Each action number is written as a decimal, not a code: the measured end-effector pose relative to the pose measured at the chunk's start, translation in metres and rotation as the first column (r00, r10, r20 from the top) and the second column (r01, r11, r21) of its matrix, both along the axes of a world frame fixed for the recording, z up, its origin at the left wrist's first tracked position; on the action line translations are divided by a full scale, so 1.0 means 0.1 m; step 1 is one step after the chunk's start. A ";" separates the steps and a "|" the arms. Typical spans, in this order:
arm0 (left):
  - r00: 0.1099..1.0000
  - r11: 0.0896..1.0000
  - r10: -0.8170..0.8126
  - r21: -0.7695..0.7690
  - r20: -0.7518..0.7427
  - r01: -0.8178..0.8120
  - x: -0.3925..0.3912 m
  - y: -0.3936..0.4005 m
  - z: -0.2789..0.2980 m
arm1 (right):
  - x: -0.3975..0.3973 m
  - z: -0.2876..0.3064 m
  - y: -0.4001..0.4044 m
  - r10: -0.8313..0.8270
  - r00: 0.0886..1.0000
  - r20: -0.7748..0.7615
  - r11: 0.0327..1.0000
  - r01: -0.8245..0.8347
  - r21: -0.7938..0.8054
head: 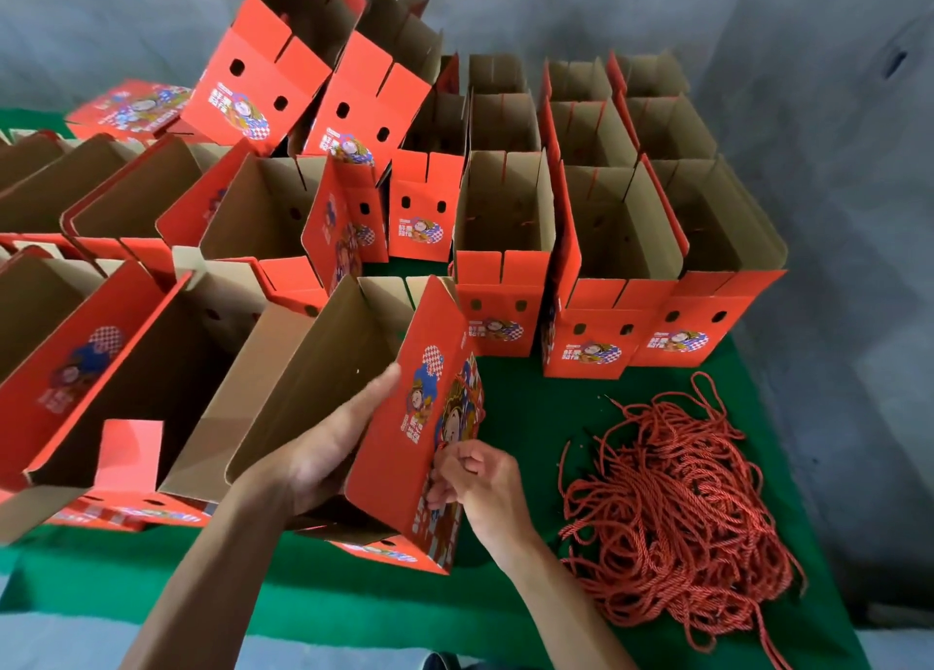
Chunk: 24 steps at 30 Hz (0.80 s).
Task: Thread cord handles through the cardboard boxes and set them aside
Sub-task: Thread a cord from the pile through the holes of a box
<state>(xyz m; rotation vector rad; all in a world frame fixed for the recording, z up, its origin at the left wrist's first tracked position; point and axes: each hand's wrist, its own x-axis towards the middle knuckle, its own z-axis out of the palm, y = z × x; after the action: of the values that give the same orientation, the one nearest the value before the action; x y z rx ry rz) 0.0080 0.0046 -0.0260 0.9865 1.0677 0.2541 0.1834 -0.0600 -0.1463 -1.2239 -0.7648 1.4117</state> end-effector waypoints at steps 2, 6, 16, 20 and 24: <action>0.998 0.999 -0.026 -0.028 -0.054 0.025 0.06 0.01 0.03 | 0.03 -0.02 -0.01 -0.001 1.000 0.008 1.000 0.001 0.010; 0.904 0.937 -0.275 0.119 -0.327 0.328 0.19 0.03 0.03 | 0.06 -0.01 -0.01 0.009 1.000 0.028 1.000 -0.009 -0.012; 0.628 0.759 -0.317 0.207 -0.711 0.617 0.46 0.07 -0.32 | 0.03 -0.11 -0.10 -0.018 0.998 0.059 1.000 0.019 -0.009; 0.630 0.778 -0.327 0.178 -0.704 0.602 0.43 0.09 -0.38 | -0.03 -0.15 -0.07 -0.014 0.997 0.076 0.999 0.018 -0.045; 0.658 0.814 -0.300 0.175 -0.691 0.554 0.39 0.12 -0.42 | -0.10 -0.19 -0.04 -0.014 0.994 0.106 0.998 0.020 -0.054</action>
<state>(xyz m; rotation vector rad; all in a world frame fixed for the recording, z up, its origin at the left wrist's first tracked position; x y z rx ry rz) 0.0470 0.0169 -0.0677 1.7301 1.3759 -0.3331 0.1729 -0.0640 -0.1656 -1.3539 -0.7907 1.3705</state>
